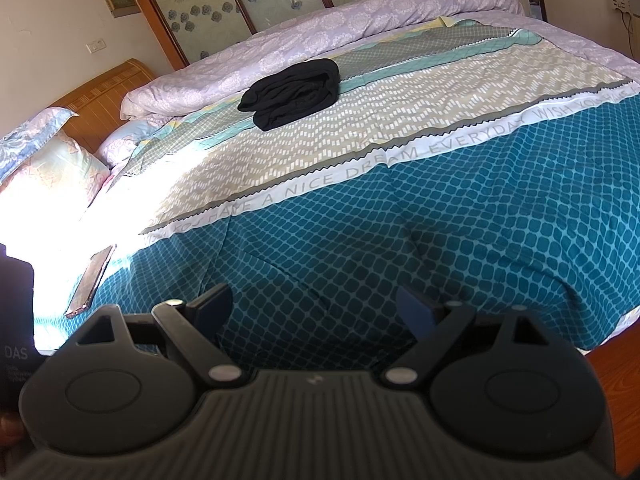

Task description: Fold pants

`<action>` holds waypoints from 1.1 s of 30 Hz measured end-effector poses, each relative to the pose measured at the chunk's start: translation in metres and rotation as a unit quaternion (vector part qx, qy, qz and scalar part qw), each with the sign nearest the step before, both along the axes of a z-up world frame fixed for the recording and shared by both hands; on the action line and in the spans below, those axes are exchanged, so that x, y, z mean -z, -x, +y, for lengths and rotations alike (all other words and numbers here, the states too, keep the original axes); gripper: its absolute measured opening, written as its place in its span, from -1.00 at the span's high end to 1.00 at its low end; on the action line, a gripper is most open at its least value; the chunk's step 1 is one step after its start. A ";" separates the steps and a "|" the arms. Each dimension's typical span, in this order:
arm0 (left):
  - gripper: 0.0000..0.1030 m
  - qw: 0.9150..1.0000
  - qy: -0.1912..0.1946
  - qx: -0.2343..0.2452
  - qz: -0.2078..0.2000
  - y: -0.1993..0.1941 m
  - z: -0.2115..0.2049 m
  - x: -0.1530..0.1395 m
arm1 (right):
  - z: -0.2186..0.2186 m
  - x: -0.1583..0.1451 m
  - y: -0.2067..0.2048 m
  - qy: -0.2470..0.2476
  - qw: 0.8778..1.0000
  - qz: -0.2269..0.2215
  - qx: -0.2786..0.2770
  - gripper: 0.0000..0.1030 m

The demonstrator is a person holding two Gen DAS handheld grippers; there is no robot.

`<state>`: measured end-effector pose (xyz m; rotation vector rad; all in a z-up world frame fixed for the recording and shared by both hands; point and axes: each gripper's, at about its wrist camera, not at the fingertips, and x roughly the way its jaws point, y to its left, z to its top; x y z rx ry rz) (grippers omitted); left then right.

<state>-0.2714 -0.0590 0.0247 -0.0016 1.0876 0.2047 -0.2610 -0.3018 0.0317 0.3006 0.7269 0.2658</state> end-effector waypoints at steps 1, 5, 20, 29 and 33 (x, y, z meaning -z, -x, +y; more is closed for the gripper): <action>-1.00 1.000 0.000 0.000 0.001 0.000 0.000 0.000 | 0.000 0.000 0.000 0.000 1.000 0.000 0.000 -0.76; -1.00 1.000 0.001 0.001 0.005 -0.001 0.001 0.002 | 0.000 0.001 0.000 -0.001 1.000 0.001 0.001 -0.76; -1.00 1.000 0.003 0.004 0.012 -0.002 0.001 0.005 | 0.000 0.001 0.000 -0.003 1.000 0.005 0.002 -0.76; -1.00 1.000 0.003 0.004 0.014 -0.002 0.002 0.007 | 0.000 0.001 0.000 -0.003 1.000 0.005 0.002 -0.76; -1.00 1.000 0.003 0.005 0.017 -0.001 0.001 0.008 | 0.000 0.001 0.000 -0.003 1.000 0.005 0.002 -0.76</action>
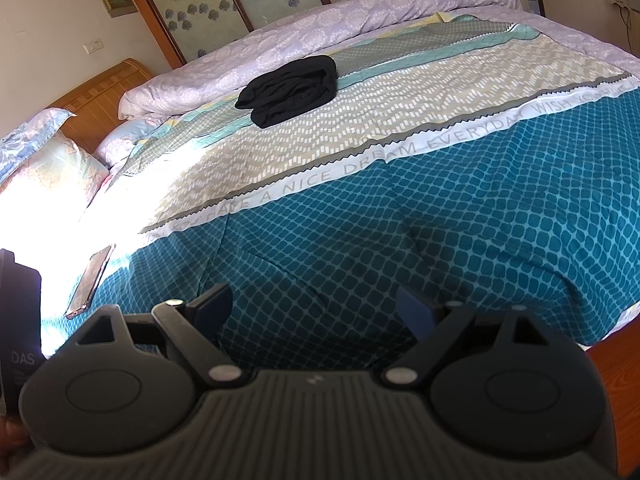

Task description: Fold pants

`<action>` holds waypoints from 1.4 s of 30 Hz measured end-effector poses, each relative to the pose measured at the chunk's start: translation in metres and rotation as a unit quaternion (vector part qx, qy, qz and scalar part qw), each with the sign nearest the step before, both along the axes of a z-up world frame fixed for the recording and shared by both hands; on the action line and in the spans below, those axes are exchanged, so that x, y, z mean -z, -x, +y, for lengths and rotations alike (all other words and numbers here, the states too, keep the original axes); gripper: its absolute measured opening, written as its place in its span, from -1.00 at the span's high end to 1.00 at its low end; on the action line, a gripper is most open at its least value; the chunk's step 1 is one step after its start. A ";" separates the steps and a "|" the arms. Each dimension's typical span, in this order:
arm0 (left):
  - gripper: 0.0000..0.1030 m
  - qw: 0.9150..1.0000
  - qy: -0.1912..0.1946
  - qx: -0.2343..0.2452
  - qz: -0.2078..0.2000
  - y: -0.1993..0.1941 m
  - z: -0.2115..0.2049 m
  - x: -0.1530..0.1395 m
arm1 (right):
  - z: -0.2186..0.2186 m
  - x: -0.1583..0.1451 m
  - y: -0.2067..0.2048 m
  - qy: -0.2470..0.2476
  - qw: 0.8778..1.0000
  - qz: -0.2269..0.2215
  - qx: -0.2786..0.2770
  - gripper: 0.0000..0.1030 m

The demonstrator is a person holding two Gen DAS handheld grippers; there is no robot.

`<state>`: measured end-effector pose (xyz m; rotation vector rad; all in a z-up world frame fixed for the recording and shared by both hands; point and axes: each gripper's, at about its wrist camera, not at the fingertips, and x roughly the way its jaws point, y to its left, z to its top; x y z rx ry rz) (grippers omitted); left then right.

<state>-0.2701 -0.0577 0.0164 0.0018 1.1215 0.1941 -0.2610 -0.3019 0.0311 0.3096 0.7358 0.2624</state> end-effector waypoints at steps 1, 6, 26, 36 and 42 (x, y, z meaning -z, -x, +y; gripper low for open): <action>-1.00 1.000 0.000 0.000 0.001 0.000 0.000 0.000 | -0.001 0.000 -0.001 0.000 1.000 0.000 0.000 -0.76; -1.00 1.000 -0.001 0.000 0.002 -0.001 0.000 0.001 | -0.001 0.000 -0.001 0.000 1.000 0.001 0.000 -0.76; -1.00 1.000 -0.005 0.005 0.004 0.000 0.000 0.001 | -0.001 0.001 -0.001 0.000 1.000 0.001 0.000 -0.76; -1.00 1.000 -0.009 0.009 0.002 0.000 0.000 0.001 | -0.002 0.000 -0.001 -0.001 1.000 0.001 0.000 -0.76; -1.00 1.000 -0.010 0.009 0.002 0.000 0.000 0.000 | -0.002 0.000 -0.001 -0.001 1.000 0.001 0.000 -0.76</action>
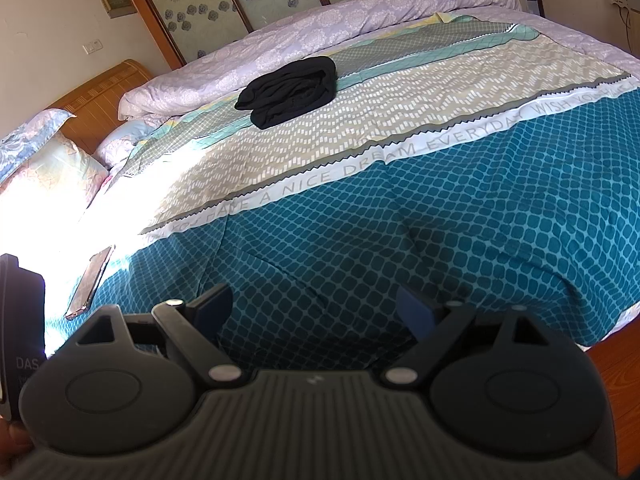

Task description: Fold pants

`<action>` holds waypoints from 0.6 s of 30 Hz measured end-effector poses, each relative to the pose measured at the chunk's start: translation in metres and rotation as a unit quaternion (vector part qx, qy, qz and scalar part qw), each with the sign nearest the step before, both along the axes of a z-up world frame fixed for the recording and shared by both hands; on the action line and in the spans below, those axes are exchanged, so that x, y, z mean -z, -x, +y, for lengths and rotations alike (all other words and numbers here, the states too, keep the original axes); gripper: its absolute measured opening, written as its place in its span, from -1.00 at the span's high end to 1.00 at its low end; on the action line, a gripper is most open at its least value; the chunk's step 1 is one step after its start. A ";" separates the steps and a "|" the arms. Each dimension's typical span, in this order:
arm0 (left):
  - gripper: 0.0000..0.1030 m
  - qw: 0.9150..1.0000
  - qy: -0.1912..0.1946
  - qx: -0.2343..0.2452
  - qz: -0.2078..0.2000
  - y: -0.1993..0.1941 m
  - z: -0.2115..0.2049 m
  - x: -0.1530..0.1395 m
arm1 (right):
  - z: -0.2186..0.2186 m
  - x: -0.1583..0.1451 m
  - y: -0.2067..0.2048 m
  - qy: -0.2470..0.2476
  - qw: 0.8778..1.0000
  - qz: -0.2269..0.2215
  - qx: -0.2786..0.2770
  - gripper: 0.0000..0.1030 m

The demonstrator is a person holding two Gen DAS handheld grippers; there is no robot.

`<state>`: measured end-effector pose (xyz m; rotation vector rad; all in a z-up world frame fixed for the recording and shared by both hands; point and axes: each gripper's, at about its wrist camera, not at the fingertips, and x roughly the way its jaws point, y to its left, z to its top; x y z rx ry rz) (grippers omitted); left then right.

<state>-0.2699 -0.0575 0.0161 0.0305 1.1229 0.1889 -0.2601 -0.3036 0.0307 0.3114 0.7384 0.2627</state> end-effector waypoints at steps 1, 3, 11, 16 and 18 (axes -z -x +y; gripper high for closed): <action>-1.00 1.000 0.000 0.000 0.000 0.000 0.000 0.000 | 0.000 0.000 0.000 0.000 1.000 0.000 0.000 -0.76; -1.00 1.000 -0.001 0.000 -0.001 0.000 0.000 -0.001 | 0.000 0.000 0.000 0.000 1.000 0.000 0.000 -0.76; -1.00 1.000 -0.001 -0.001 -0.001 0.000 0.000 -0.001 | 0.000 0.000 0.000 0.000 1.000 0.000 0.000 -0.76; -1.00 1.000 -0.002 -0.005 -0.003 0.001 0.001 -0.001 | 0.000 0.000 0.000 0.000 1.000 0.000 0.000 -0.76; -1.00 1.000 -0.003 -0.005 -0.004 0.001 0.000 -0.001 | 0.000 0.000 0.000 0.000 1.000 0.000 0.000 -0.76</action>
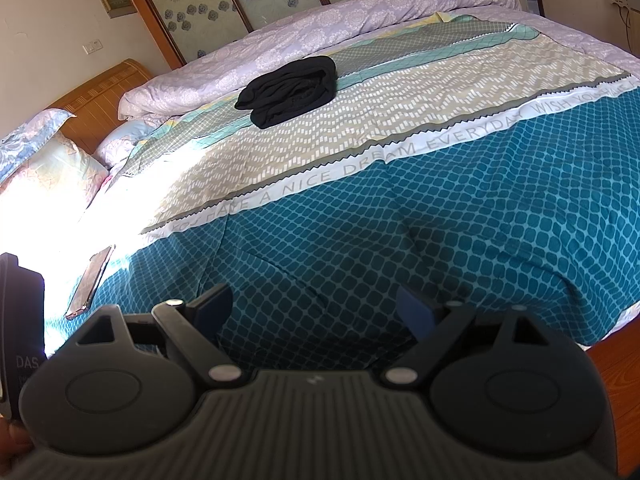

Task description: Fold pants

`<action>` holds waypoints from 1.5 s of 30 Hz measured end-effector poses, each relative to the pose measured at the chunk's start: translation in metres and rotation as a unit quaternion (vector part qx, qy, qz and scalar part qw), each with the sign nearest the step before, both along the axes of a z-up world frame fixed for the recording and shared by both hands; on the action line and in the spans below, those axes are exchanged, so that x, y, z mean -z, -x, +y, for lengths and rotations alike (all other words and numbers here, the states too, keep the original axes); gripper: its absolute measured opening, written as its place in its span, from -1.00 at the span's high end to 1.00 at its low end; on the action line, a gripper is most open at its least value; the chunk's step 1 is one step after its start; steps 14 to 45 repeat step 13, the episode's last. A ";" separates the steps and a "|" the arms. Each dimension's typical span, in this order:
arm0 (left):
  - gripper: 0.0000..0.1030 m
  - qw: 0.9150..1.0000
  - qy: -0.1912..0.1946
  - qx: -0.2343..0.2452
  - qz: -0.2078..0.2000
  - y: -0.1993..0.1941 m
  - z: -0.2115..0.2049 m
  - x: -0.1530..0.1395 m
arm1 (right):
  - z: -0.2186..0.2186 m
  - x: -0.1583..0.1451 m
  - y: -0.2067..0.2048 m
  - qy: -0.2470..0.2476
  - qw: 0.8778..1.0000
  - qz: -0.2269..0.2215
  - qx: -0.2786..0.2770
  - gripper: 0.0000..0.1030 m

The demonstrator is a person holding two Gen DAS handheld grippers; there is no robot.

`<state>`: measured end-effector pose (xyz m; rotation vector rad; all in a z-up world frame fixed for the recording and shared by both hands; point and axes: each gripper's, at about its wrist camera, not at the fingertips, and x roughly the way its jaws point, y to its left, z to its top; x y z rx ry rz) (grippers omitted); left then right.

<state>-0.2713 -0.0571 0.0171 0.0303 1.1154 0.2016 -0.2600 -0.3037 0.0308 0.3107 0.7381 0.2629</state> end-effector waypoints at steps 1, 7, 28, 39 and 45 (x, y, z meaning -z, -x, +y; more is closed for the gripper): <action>-1.00 1.000 -0.001 0.000 0.000 0.000 -0.001 0.000 | 0.000 0.000 0.000 0.000 1.000 0.000 0.000 -0.76; -1.00 1.000 0.004 -0.001 0.003 -0.001 -0.001 0.001 | 0.000 0.000 0.000 0.000 1.000 0.000 0.000 -0.76; -1.00 1.000 0.007 0.010 -0.017 0.001 -0.006 -0.005 | 0.000 0.000 0.000 0.000 1.000 0.000 0.000 -0.76; -1.00 1.000 0.007 0.010 -0.017 0.001 -0.006 -0.005 | 0.000 0.000 0.000 0.000 1.000 0.000 0.000 -0.76; -1.00 1.000 0.007 0.010 -0.017 0.001 -0.006 -0.005 | 0.000 0.000 0.000 0.000 1.000 0.000 0.000 -0.76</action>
